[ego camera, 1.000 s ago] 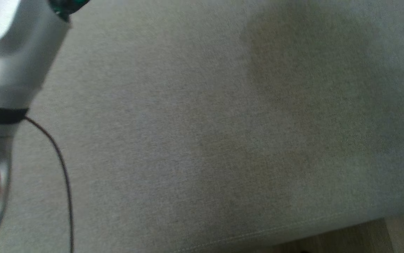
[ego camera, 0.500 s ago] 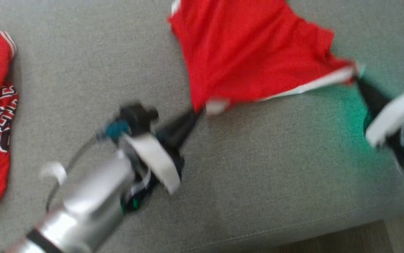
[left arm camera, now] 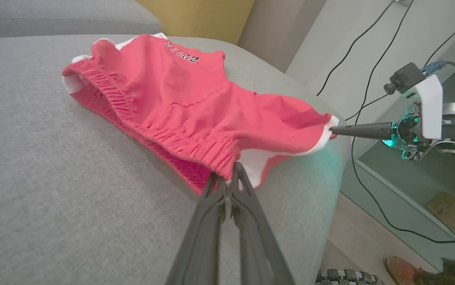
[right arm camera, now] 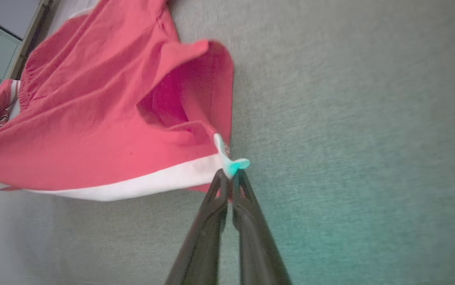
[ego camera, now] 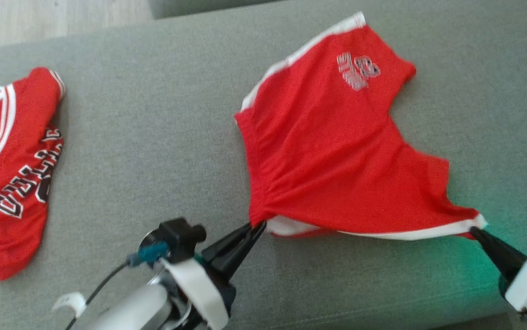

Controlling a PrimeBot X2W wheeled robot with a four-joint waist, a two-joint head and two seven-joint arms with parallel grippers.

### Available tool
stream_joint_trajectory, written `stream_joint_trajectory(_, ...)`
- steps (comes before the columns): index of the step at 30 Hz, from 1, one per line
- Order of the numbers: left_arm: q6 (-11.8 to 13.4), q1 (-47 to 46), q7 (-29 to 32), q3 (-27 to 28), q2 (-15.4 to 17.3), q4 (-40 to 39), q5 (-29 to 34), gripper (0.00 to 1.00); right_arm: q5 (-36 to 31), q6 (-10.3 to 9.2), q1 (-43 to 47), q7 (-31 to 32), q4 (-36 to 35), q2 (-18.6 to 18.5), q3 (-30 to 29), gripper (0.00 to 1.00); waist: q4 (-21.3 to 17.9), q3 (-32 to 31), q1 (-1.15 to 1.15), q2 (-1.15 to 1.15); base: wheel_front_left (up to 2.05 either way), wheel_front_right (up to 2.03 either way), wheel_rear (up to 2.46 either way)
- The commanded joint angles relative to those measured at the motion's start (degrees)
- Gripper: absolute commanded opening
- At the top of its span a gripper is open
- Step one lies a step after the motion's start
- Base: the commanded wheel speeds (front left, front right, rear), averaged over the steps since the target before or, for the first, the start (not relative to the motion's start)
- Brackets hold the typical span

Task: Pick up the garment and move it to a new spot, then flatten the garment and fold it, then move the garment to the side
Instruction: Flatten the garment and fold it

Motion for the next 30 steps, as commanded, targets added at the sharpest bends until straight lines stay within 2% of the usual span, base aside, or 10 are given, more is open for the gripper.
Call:
stream_joint_trajectory(1, -0.34, 0.76, -0.29, 3.21, 2.09, -2.79, 2.02, 0.00, -3.47, 0.39, 2.15, -3.28, -2.02, -2.73, -2.27, 1.00, 0.13, -1.66, 0.00, 0.00, 0.00, 0.00, 0.00)
stream_joint_trajectory(6, -0.34, 3.58, -0.29, 5.15, 3.06, -3.86, 4.39, 0.00, -10.03, 0.39, 5.66, -7.15, -3.47, -0.12, -4.72, 1.00, 0.12, -2.35, 0.00, 0.00, 0.00, 0.00, 0.00)
stream_joint_trajectory(9, -0.34, 4.80, -0.29, 7.26, 3.48, -3.99, 5.27, 0.00, -16.18, 0.39, 7.24, -10.31, -5.93, 1.45, -5.78, 1.00, 0.30, -2.19, 0.00, 0.00, 0.00, 0.00, 0.00)
stream_joint_trajectory(10, -0.34, 5.27, -0.29, 8.50, 3.67, -4.22, 5.65, 0.00, -20.48, 0.39, 8.38, -12.41, -7.86, 2.32, -5.96, 1.00, 0.45, -1.88, 0.00, 0.00, 0.00, 0.00, 0.00)
stream_joint_trajectory(12, -0.34, 5.41, -0.29, 9.06, 3.88, -4.51, 5.91, 0.00, -24.39, 0.39, 9.84, -12.83, -8.22, 3.36, -6.27, 1.00, 0.65, -1.34, 0.00, 0.00, 0.00, 0.00, 0.00)
stream_joint_trajectory(23, -0.34, 4.29, -0.29, 10.03, 4.25, -4.98, 6.59, 0.00, -30.21, 0.39, 13.74, -9.47, -5.39, 11.85, -9.73, 0.99, 1.57, 0.75, 0.00, 0.00, 0.00, 0.00, 0.00)
stream_joint_trajectory(24, -0.34, 4.25, -0.29, 10.02, 4.22, -4.99, 6.61, 0.00, -30.03, 0.39, 13.60, -9.37, -5.01, 12.38, -9.67, 0.91, 1.58, 0.78, 0.00, 0.00, 0.00, 0.00, 0.00)
stream_joint_trajectory(26, -0.34, 4.18, -0.29, 9.89, 4.18, -4.96, 6.63, 0.00, -29.72, 0.39, 13.15, -8.96, -4.26, 12.87, -9.01, 0.25, 1.64, 0.71, 0.00, 0.00, 0.00, 0.00, 0.00)
stream_joint_trajectory(27, -0.34, 4.14, -0.29, 9.76, 4.17, -4.91, 6.64, 0.00, -29.59, 0.39, 12.93, -8.48, -3.82, 12.87, -8.56, 0.00, 1.68, 0.61, 0.00, 0.00, 0.00, 0.00, 0.00)
stream_joint_trajectory(30, -0.34, 4.09, -0.29, 9.61, 4.18, -4.72, 6.61, 0.00, -29.34, 0.39, 12.37, -7.85, -2.98, 12.59, -7.65, 0.00, 1.72, 0.12, 0.00, 0.00, 0.00, 0.00, 0.00)
